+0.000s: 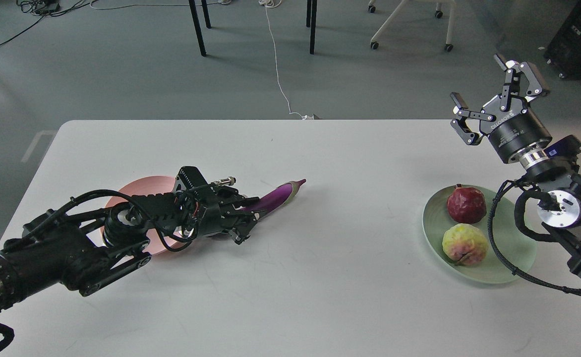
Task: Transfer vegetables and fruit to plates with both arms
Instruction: 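Reach the left hand to the purple eggplant and grasp it, then carry the eggplant onto the pink plate and release it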
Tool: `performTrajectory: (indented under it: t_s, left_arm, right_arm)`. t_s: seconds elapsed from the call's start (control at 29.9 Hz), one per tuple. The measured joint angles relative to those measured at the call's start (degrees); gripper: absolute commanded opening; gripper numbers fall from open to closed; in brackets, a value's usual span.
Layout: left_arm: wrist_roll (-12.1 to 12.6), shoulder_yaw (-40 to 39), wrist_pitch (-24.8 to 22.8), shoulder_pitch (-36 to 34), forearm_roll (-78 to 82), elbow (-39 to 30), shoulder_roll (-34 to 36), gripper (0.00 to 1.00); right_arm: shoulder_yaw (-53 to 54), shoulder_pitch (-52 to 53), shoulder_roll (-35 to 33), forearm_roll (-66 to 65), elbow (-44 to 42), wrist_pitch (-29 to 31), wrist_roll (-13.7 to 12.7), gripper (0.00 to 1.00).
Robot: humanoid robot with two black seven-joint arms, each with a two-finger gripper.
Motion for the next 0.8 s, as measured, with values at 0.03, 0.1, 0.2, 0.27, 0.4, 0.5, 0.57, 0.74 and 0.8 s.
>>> performTrajectory:
  t_s: [0.03,0.1,0.2,0.27,0.4,0.5,0.57,0.74,0.8]
  left_arm:
    - [-0.1,-0.2,0.1,-0.1,-0.1,-1.0,0.5,0.15]
    - [-0.3,-1.2,0.3,-0.1,-1.4,-5.0,2.8,0.15]
    - [-0.2,-3.5,0.5,0.3,-6.8,-14.0,8.2,0.16]
    - [0.1,-4.1,0.5,1.1,-9.9,-18.3,12.7,0.16]
    - [0.1,-4.8,0.5,2.1,-12.5,-20.3,20.5,0.17]
    - [-0.2,-4.6,0.6,2.3,-14.4,-17.2,24.1,0.17]
    - [-0.4,-4.3,0.7,2.6,-16.2,-14.1,25.4,0.18]
    - [-2.7,-4.1,1.0,3.9,-21.9,-6.6,26.3,0.19]
    - [-5.4,-3.9,1.6,5.0,-22.6,-5.4,26.4,0.23]
  right_arm:
    - [0.0,0.0,0.0,0.0,0.0,0.0,0.0,0.99]
    - [0.0,0.2,-0.1,0.0,0.0,0.0,0.0,0.99]
    - [0.0,0.4,-0.6,0.0,0.0,0.1,0.0,0.99]
    - [0.1,0.4,-0.9,0.0,-0.1,0.2,0.0,0.99]
    - [0.1,0.3,-1.5,0.0,-0.1,0.2,0.0,0.99]
    - [0.0,0.2,-1.5,0.0,0.1,0.2,0.0,0.99]
    - [0.0,0.2,-1.5,0.0,0.2,0.2,0.0,0.99]
    - [0.0,0.2,-1.6,0.0,0.4,0.2,0.0,0.99]
    - [0.0,0.2,-1.6,0.0,0.4,0.2,0.0,0.99]
